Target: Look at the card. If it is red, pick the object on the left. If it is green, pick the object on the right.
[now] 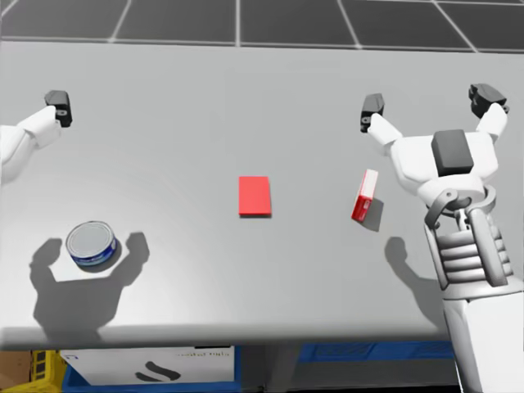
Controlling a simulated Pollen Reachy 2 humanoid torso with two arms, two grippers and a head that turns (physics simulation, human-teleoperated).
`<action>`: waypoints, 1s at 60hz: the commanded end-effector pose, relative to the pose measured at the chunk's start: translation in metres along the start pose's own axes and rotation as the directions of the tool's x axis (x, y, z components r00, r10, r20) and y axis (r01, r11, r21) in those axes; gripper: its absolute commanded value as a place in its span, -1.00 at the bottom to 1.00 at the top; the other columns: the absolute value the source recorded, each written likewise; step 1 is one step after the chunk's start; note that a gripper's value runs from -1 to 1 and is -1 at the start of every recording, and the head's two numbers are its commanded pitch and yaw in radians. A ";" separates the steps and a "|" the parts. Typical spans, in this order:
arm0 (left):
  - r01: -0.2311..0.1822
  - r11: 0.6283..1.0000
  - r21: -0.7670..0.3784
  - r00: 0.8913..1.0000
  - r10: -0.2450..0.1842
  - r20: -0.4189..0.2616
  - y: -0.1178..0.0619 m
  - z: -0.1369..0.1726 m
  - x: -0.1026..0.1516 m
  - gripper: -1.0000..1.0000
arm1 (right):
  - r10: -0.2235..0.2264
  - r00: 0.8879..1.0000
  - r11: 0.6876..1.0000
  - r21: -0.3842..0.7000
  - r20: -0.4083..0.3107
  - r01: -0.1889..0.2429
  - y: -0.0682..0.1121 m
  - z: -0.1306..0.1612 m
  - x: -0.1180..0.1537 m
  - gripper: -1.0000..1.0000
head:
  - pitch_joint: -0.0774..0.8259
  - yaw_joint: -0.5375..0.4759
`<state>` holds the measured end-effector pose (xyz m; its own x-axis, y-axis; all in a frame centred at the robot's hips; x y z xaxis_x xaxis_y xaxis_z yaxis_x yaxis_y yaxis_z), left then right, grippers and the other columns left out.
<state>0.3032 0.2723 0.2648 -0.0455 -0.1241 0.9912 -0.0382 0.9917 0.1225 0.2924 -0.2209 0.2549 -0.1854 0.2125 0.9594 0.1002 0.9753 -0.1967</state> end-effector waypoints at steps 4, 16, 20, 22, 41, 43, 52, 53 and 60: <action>0.001 1.000 -0.004 1.000 -0.001 0.002 -0.001 0.001 0.001 -1.00 | -0.012 1.000 1.000 0.004 -0.006 0.012 0.002 0.001 0.000 -1.00 | 0.73 -0.06; -0.002 1.000 -0.003 1.000 0.002 0.003 -0.001 0.002 0.002 -1.00 | -0.009 1.000 1.000 0.003 -0.004 0.009 0.003 0.001 0.000 -1.00 | 0.68 -0.04; -0.002 1.000 -0.003 1.000 0.002 0.002 -0.002 0.002 0.002 -1.00 | -0.008 1.000 1.000 0.003 -0.004 0.008 0.003 0.001 0.000 -1.00 | 0.67 -0.03; -0.002 1.000 -0.003 1.000 0.002 0.000 -0.001 0.001 0.002 -1.00 | -0.007 1.000 1.000 0.004 -0.004 0.007 0.003 0.001 0.000 -1.00 | 0.67 -0.01; 0.000 1.000 -0.003 1.000 0.000 -0.017 -0.002 -0.001 -0.001 -1.00 | -0.005 1.000 1.000 0.018 -0.010 0.006 0.005 0.002 -0.001 -1.00 | 0.76 0.43; 0.000 1.000 -0.003 1.000 0.000 -0.018 -0.002 -0.001 -0.001 -1.00 | -0.004 1.000 1.000 0.019 -0.011 0.005 0.005 0.002 -0.001 -1.00 | 0.77 0.47; 0.000 1.000 0.000 1.000 0.000 -0.020 -0.002 0.000 -0.001 -1.00 | -0.002 1.000 1.000 0.030 -0.019 0.002 0.009 0.003 -0.003 -1.00 | 0.82 0.65; -0.001 1.000 0.001 1.000 0.001 -0.021 -0.002 -0.001 -0.001 -1.00 | -0.002 1.000 1.000 0.031 -0.019 0.002 0.009 0.003 -0.003 -1.00 | 0.83 0.66; -0.007 1.000 0.003 1.000 0.007 -0.026 -0.001 -0.001 -0.001 -1.00 | -0.007 1.000 0.999 0.038 -0.023 0.008 0.010 0.003 -0.004 -1.00 | 0.86 0.71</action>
<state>0.3040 0.2709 0.2635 -0.0245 -0.1206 0.9924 -0.0385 0.9921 0.1196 0.2915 -0.2154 0.2506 -0.1699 0.2177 0.9611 0.0716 0.9754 -0.2083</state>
